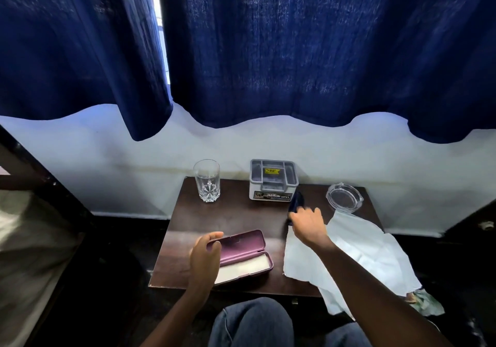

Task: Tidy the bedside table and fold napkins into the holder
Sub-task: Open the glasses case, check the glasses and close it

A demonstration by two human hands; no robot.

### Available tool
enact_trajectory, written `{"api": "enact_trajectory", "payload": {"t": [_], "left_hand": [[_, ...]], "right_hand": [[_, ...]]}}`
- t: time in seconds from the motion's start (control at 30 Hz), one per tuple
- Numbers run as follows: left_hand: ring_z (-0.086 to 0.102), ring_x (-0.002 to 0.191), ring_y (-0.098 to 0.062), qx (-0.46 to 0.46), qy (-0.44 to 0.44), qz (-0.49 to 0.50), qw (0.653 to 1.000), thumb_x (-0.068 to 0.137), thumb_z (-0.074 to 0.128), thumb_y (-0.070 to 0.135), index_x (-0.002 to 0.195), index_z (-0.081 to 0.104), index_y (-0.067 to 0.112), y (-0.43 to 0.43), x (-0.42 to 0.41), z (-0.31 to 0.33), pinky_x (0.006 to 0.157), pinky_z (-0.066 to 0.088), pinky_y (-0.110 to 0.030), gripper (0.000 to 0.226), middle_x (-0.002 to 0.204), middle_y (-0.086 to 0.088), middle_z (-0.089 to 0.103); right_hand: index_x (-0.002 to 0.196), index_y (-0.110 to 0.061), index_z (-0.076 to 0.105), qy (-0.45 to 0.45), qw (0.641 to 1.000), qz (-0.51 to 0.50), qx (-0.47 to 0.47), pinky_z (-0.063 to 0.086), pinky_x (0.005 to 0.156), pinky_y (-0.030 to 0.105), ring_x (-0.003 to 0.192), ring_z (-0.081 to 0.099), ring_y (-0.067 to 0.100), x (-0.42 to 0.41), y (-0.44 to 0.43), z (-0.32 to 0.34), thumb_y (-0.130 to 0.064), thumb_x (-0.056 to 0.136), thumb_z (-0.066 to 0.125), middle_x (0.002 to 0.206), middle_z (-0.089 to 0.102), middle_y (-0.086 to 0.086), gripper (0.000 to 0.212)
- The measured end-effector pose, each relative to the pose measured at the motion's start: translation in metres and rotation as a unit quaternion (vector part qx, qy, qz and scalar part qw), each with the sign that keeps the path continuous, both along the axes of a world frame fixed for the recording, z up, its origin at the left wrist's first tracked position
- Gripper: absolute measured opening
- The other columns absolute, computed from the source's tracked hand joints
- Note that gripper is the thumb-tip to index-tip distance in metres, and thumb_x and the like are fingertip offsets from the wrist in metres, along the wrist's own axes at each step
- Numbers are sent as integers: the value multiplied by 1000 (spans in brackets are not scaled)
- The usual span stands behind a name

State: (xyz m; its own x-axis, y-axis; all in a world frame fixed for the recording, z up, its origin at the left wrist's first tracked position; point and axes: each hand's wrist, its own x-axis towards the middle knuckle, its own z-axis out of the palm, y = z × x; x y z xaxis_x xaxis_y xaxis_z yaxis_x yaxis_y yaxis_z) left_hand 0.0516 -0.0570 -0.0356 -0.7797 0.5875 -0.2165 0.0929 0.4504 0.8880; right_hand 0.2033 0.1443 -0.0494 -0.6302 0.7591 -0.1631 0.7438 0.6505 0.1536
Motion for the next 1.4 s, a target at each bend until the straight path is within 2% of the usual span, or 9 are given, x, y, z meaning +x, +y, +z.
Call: {"api": "enact_trajectory", "payload": {"t": [0.17,0.4,0.5,0.6,0.8,1.03,1.2,1.3,1.4], "left_hand": [[61,97,-28,17,5,-1,1000,84,45,2,88,61,26,4,2,3,93,48,-43,29,101,-5,67],[57,94,-14,82,7,-18,996,85,48,-4,85,63,20,-1,14,14,80,41,-18,29,97,0,64],[58,85,-12,103,2,-64,993,85,50,-7,88,62,17,-3,18,24,68,41,-2,28,94,2,62],[58,88,-16,115,-23,-134,984,84,51,-10,100,59,19,-4,25,37,62,43,-2,34,98,1,63],[57,105,-13,108,89,-226,964,78,70,7,126,50,12,-19,40,53,86,42,-16,52,118,6,55],[58,74,2,100,70,-124,985,84,64,10,108,66,12,-33,34,60,65,40,0,24,91,4,67],[64,70,-17,128,-66,-58,988,90,56,10,103,66,7,-37,20,65,63,48,-27,17,83,-8,68],[67,62,-3,179,-180,-29,967,92,53,10,107,61,17,-45,14,71,65,48,-26,19,82,-1,69],[68,67,-8,188,-269,-25,944,93,51,12,97,63,15,-50,11,68,70,48,-28,13,71,5,73]], "right_hand": [[99,-16,58,48,999,-6,22,33,77,38,101,56,31,6,6,8,-11,88,41,105,65,7,21],[97,-12,61,252,963,-89,-33,43,69,33,97,58,30,17,-8,52,-15,82,50,98,64,9,18],[83,-16,64,300,947,-69,-89,33,60,25,80,58,22,17,-28,80,-16,78,55,81,63,1,11],[79,-23,66,312,940,-14,-137,30,56,21,62,48,10,13,-61,109,-12,77,56,60,48,-8,15],[96,-18,68,272,945,89,-156,38,66,23,83,61,19,-8,-123,137,-18,79,59,89,68,0,19],[102,-25,67,251,946,84,-188,48,77,31,92,63,24,-28,-148,135,-25,80,56,97,71,3,25],[114,-21,66,342,906,26,-248,49,78,32,82,61,15,-25,-143,128,-14,83,59,95,72,4,33],[105,-9,70,416,876,-32,-242,51,80,32,81,63,15,-17,-132,116,-3,82,57,99,72,11,26],[102,0,68,451,855,-106,-231,49,76,31,84,61,22,-9,-126,104,0,82,58,102,69,17,22]]}}
